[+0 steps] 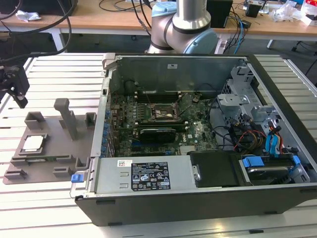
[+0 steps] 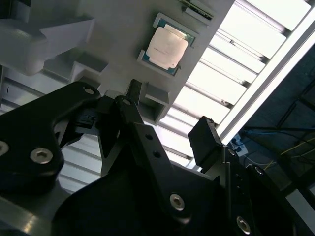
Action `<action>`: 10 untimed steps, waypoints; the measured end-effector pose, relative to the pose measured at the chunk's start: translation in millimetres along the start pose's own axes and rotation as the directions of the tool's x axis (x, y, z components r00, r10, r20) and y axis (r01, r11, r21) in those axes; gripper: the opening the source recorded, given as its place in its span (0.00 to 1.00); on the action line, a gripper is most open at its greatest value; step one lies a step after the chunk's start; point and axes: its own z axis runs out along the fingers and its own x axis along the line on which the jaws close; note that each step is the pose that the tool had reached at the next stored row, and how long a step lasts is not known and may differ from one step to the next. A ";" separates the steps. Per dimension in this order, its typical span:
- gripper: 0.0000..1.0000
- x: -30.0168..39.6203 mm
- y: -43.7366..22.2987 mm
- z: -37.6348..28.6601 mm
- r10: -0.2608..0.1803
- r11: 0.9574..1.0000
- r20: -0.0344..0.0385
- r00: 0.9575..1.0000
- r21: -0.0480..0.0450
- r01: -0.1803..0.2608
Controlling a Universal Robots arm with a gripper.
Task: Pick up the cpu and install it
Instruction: 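Pick up the cpu and move it towards the insertion slot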
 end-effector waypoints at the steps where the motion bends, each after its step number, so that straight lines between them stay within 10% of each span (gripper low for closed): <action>1: 0.66 0.0 0.0 1.2 0.000 1.000 0.000 1.000 0.000 0.000; 10: 0.66 0.3 0.1 10.2 0.000 1.000 0.000 1.000 0.000 0.000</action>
